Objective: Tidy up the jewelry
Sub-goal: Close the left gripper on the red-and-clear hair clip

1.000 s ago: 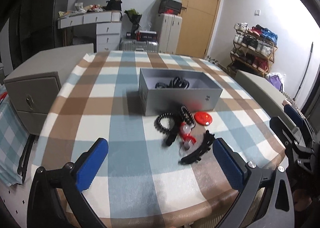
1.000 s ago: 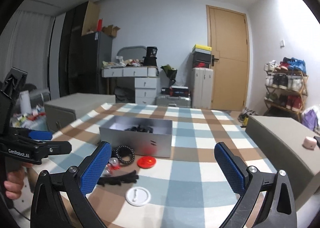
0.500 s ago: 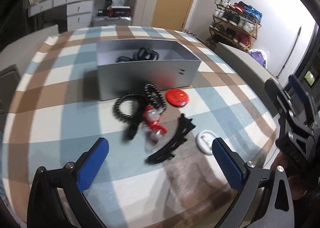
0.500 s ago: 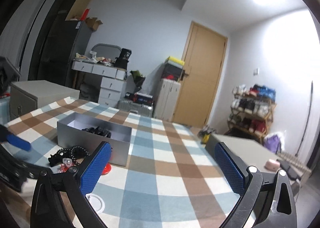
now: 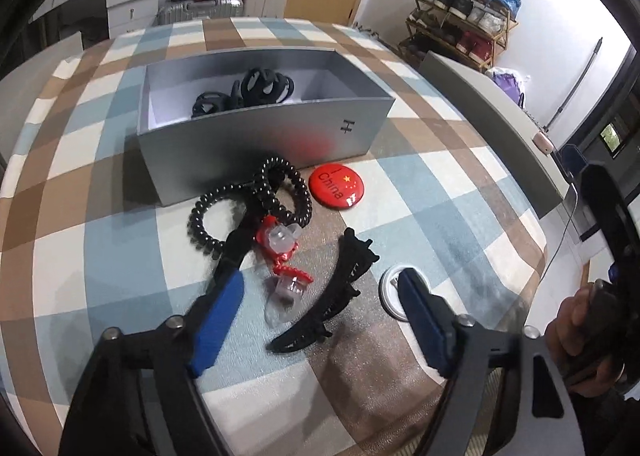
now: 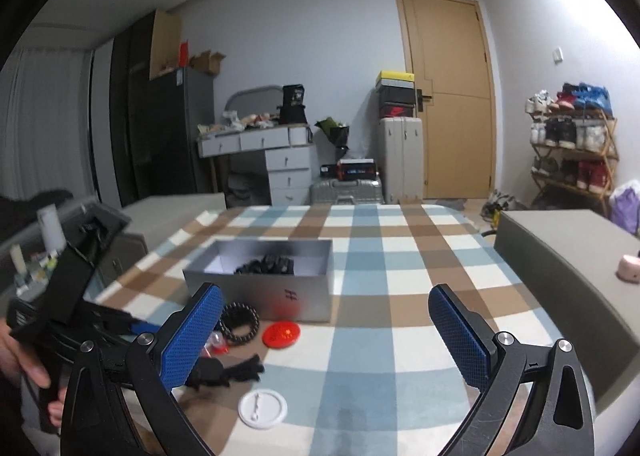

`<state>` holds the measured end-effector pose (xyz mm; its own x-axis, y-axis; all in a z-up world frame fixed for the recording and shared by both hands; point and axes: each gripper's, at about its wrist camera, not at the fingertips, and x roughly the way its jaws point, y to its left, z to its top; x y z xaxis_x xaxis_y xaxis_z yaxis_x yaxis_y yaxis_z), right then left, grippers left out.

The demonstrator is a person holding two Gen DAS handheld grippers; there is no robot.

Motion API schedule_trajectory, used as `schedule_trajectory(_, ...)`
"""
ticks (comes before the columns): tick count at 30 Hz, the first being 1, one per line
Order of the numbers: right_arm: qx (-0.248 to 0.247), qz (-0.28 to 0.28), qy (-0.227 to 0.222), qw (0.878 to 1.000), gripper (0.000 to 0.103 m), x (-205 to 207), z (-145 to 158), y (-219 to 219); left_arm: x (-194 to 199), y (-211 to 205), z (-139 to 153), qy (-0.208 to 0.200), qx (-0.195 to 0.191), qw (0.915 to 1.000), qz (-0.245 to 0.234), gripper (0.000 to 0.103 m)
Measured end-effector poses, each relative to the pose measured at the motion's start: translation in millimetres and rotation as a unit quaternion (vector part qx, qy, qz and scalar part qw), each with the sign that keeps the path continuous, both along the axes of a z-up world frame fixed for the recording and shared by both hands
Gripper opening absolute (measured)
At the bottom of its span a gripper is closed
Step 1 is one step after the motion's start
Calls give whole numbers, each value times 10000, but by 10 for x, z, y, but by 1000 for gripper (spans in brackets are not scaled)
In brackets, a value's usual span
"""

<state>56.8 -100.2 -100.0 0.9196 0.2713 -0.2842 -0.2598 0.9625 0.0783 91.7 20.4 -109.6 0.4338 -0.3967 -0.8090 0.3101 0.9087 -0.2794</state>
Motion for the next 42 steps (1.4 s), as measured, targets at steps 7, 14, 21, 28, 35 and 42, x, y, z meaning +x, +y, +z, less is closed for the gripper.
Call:
schedule_trajectory(7, 223, 158, 51, 9996, 103, 62, -2, -60, 7, -64, 50, 95, 95, 9999, -64, 51)
schedule_trajectory(14, 106, 230, -56, 9997, 103, 47, -7, -18, 200, -51, -60, 372, 219, 9990, 91, 51)
schedule_trajectory(21, 144, 317, 140, 9993, 103, 115, -51, -21, 214, -55, -95, 495, 222, 9985, 9, 29)
schedule_trajectory(28, 218, 462, 572, 9971, 103, 229, -123, -1, 176, -75, -66, 394, 309, 9987, -112, 16)
schedule_trajectory(35, 500, 801, 1150, 9889, 103, 372, -177, 63, 108, 20, 7, 217, 87, 9996, -137, 15)
schedule_trajectory(42, 1074, 1286, 1783, 9696, 103, 605, -196, 135, 4, 103, 137, -159, -98, 9997, -157, 15)
